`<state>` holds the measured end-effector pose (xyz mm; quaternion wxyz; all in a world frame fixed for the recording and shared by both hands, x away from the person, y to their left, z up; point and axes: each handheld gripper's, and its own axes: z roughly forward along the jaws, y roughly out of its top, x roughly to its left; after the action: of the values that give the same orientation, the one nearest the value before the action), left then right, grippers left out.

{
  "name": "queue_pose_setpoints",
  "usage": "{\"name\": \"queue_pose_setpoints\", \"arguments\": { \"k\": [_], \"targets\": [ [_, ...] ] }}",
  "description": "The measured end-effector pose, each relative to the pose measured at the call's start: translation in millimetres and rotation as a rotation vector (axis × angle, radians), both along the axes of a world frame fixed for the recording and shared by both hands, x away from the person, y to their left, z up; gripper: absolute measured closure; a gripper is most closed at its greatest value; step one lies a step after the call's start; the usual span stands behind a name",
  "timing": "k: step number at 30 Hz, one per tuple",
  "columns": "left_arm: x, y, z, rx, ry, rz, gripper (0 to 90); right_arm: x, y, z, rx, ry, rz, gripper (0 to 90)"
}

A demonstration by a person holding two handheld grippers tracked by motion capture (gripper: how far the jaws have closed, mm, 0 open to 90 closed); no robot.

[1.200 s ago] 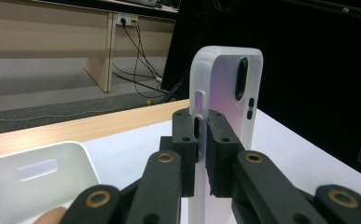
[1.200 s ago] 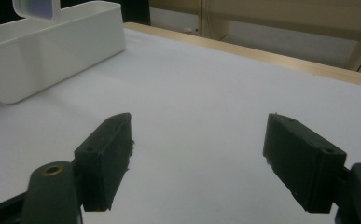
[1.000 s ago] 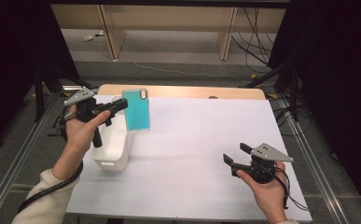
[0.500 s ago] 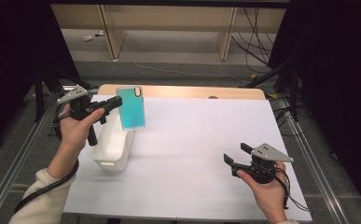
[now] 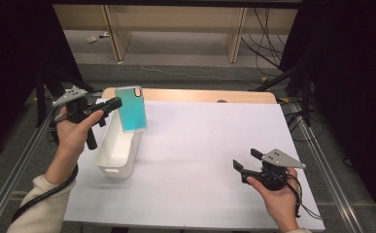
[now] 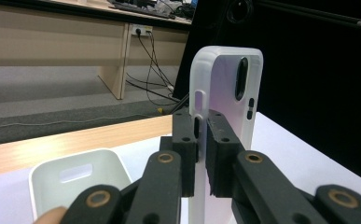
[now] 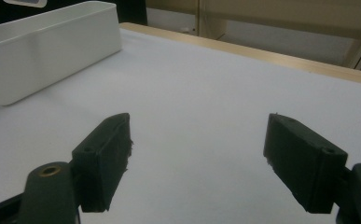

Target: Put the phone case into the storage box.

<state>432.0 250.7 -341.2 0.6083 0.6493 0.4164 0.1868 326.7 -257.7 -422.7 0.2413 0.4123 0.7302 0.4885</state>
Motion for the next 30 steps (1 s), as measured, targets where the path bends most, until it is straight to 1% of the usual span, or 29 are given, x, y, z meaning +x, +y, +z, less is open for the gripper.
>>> {"name": "queue_pose_setpoints", "arguments": {
  "k": [1,2,5,6,8,11,12,14,15,16,18,19,20,21,22,23,26,27,28,29,30],
  "targets": [
    [0.3,0.5,0.4,-0.001,-0.001,0.002,83.1,0.3,-0.2,-0.2,-0.003,-0.005,0.0,24.3],
    [0.4,0.9,0.5,0.002,-0.002,0.002,83.1,-0.1,-0.1,0.1,0.0,0.0,0.0,24.4],
    [0.8,2.0,0.6,0.006,-0.004,0.005,83.1,-0.1,-1.1,0.0,-0.014,0.005,0.006,24.4],
    [1.1,2.6,0.5,0.005,-0.004,0.007,83.1,1.0,0.2,-1.5,0.004,-0.007,0.008,24.4],
    [1.5,3.8,0.1,0.008,-0.003,0.009,83.1,0.7,0.0,-1.2,-0.007,-0.005,0.001,24.5],
    [2.5,4.6,-0.8,0.008,0.0,0.011,83.1,0.3,0.4,-0.7,0.002,0.009,0.005,24.6],
    [2.9,4.9,-1.2,0.011,0.001,0.013,83.1,0.1,0.1,-0.5,-0.01,0.01,0.001,24.5],
    [3.4,5.6,-2.0,0.012,0.002,0.015,83.1,-0.1,0.5,-1.1,-0.016,0.015,0.002,24.5],
    [3.7,6.2,-2.1,0.013,0.001,0.015,83.1,1.0,1.6,-2.7,-0.006,0.002,0.01,24.5],
    [3.8,6.8,-2.1,0.015,0.001,0.018,83.1,0.0,1.2,-1.8,-0.011,0.008,0.006,24.5],
    [4.4,9.2,-2.2,0.02,-0.006,0.034,83.1,-0.2,0.8,-1.1,-0.013,0.007,0.007,24.6],
    [4.4,9.2,-2.2,0.02,-0.006,0.034,83.1,-0.3,0.6,-1.0,-0.014,0.008,0.006,24.6],
    [4.6,9.8,-2.4,0.022,-0.008,0.039,83.1,-1.1,-0.4,0.0,-0.027,0.026,0.01,24.6],
    [5.1,11.4,-2.9,0.027,-0.008,0.048,83.1,-1.0,-0.3,-0.2,-0.027,0.029,0.01,24.6],
    [5.4,12.4,-3.1,0.03,-0.009,0.048,83.1,1.3,1.5,-3.2,-0.004,-0.001,0.011,24.6],
    [5.6,13.3,-3.2,0.032,-0.009,0.05,83.1,1.5,1.9,-3.5,0.003,-0.002,0.014,24.6],
    [6.1,14.2,-3.5,0.03,-0.01,0.053,83.1,1.2,2.3,-3.2,-0.002,-0.003,0.016,24.7],
    [6.2,14.5,-3.6,0.032,-0.01,0.055,83.1,0.6,2.3,-2.5,-0.001,0.006,0.016,24.6],
    [6.3,14.8,-4.4,0.04,-0.01,0.056,83.1,-1.0,0.5,-0.3,-0.028,0.027,0.009,24.7],
    [6.3,14.8,-4.4,0.04,-0.01,0.056,83.1,-1.1,0.3,-0.1,-0.028,0.027,0.009,24.7],
    [6.4,14.7,-4.8,0.043,-0.011,0.056,83.1,0.4,1.8,-2.1,-0.002,0.003,0.012,24.7]
  ]
}}
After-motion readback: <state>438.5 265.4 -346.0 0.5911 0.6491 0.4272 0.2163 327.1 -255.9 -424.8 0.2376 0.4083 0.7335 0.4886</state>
